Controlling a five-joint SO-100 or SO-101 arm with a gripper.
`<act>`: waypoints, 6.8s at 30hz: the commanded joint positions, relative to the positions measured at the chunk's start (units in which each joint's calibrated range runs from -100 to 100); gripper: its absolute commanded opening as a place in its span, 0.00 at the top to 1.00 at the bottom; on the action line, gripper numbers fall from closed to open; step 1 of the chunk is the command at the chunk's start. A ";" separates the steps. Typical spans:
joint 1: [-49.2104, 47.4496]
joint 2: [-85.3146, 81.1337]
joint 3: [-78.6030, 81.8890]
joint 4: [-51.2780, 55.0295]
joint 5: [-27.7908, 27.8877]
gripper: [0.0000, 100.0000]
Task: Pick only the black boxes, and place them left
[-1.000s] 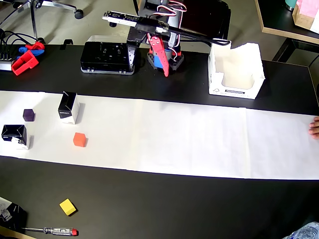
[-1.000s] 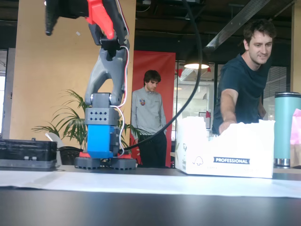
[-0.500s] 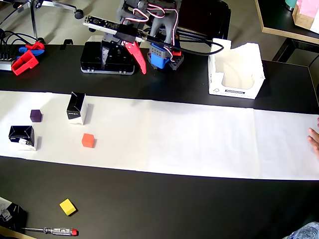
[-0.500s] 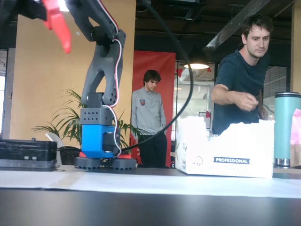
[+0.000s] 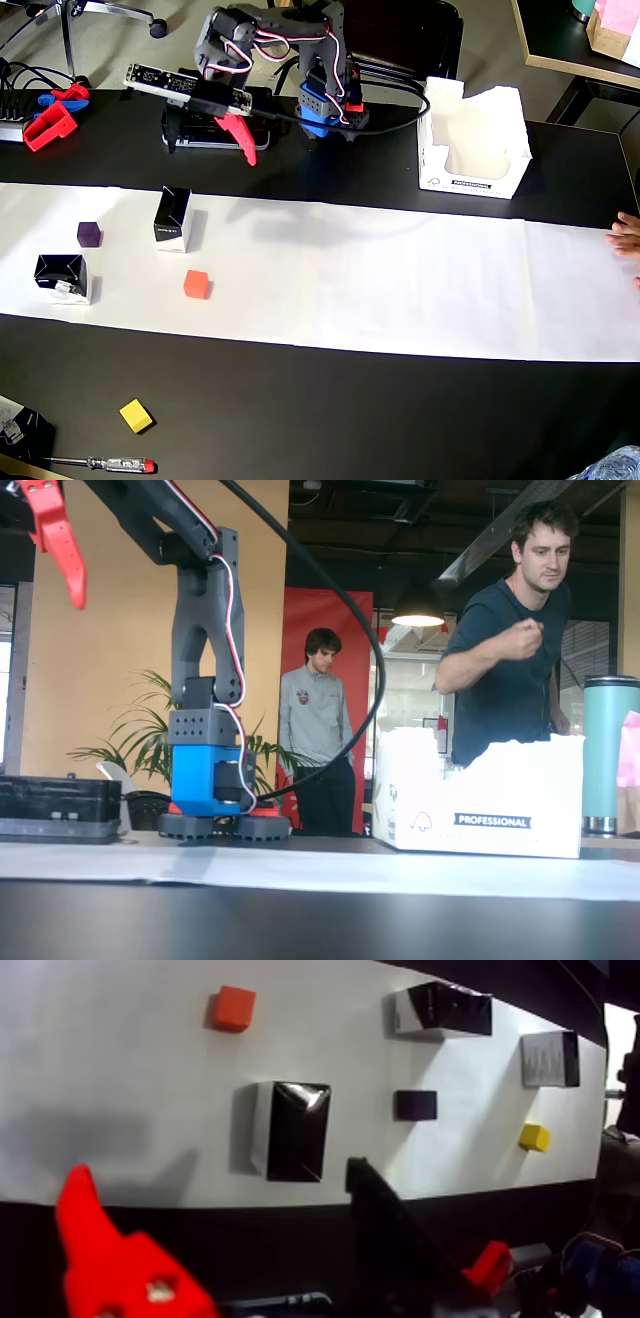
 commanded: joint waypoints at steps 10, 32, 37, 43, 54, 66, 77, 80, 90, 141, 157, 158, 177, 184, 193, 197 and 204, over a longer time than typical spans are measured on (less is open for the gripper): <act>1.08 4.75 -7.56 -0.84 0.26 0.50; 0.38 6.96 21.25 -21.90 0.15 0.50; -0.31 6.96 26.83 -25.64 -0.16 0.50; -2.73 7.04 32.33 -25.96 -1.11 0.51; -12.44 6.96 38.36 -25.96 -9.06 0.87; -31.49 -10.82 55.11 -25.88 -22.95 0.87; -49.77 -36.26 59.28 -25.16 -33.11 0.87; -55.05 -40.45 59.10 -25.16 -35.22 0.87; -76.27 -45.59 53.16 -25.08 -46.11 0.87; -128.24 -0.70 9.46 14.34 -61.58 0.64; -92.04 -25.28 17.52 14.42 -35.32 0.54; -87.53 -25.60 17.44 14.42 -33.64 0.54; -38.77 -19.12 12.03 14.34 -32.27 0.54; -38.51 -6.47 -4.46 14.34 -43.95 0.54; -36.43 -0.86 -6.77 14.34 -54.95 0.54; -34.70 4.27 -7.48 14.34 -56.95 0.54; -32.88 13.28 -14.57 14.34 -61.48 0.54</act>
